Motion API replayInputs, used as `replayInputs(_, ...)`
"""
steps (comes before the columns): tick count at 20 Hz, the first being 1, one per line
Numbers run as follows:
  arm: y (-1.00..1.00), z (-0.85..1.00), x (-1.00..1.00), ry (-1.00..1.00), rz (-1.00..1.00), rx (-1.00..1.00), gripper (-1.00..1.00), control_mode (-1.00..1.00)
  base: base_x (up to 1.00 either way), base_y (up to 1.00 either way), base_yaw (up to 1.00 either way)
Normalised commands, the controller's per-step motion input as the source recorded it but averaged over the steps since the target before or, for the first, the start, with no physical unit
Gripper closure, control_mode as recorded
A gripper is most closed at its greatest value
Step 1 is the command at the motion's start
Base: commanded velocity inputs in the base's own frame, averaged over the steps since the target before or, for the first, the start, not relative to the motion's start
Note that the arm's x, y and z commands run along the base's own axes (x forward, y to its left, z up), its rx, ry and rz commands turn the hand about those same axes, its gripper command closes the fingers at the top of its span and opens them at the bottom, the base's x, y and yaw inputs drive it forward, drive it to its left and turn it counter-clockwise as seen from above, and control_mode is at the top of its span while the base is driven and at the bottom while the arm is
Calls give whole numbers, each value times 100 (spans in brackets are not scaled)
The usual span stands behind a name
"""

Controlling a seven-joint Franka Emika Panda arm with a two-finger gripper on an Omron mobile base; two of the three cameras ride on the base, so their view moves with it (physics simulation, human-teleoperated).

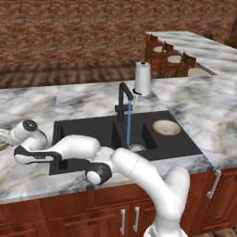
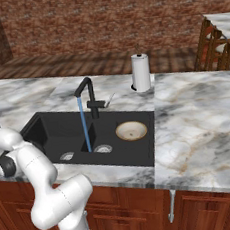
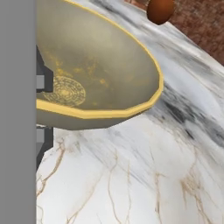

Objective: Rinse each bowl for a few seconds and place them down in the sink or on the counter.

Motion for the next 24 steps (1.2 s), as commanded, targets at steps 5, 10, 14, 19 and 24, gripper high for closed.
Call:
replayInputs(5,-38,73,-22,1,-6,0,100,-100,0,0,0)
replayInputs(10,-70,67,-48,2,-13,4,100,-100,0,0,0)
replayInputs(14,-66,51,-45,3,-17,4,100,-100,0,0,0)
replayInputs(19,-62,35,-46,0,-19,3,100,-100,0,0,0)
replayInputs(24,-50,16,-55,0,-21,4,100,-100,0,0,0)
